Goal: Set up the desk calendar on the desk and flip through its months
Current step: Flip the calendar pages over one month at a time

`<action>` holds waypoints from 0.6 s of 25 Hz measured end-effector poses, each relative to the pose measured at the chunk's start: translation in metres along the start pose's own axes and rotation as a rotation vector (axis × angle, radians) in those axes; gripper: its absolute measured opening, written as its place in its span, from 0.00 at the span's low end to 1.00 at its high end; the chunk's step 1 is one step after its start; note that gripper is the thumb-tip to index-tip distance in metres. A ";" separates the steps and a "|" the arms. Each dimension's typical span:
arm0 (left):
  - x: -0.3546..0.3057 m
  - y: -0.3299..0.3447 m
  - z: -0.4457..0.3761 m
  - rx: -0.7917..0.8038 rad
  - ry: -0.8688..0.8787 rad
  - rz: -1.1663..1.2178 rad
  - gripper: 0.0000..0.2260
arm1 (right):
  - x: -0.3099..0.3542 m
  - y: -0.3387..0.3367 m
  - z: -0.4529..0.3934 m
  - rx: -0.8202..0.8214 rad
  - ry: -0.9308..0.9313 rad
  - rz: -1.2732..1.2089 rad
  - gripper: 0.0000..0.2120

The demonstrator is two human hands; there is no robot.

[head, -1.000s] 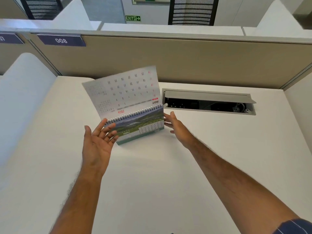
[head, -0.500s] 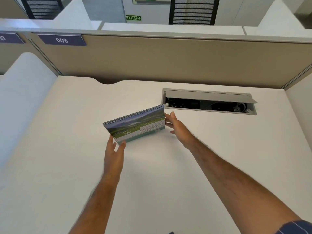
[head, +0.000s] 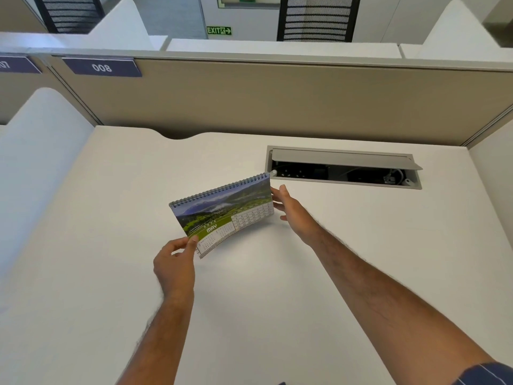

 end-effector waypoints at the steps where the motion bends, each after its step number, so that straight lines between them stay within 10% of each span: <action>1: 0.000 -0.002 -0.002 0.001 -0.002 0.023 0.03 | 0.000 0.000 0.000 0.001 0.000 0.006 0.28; 15: 0.000 -0.002 -0.002 0.186 -0.071 0.119 0.04 | -0.001 0.001 0.000 -0.014 0.005 -0.007 0.30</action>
Point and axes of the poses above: each hand's wrist, its own z-axis away from the middle knuckle, its own y-axis out of the palm, x = y × z, the point moved 2 cm from there along -z, towards the middle knuckle, and after that the axes turned 10 degrees about z, right-handed, at the moved point
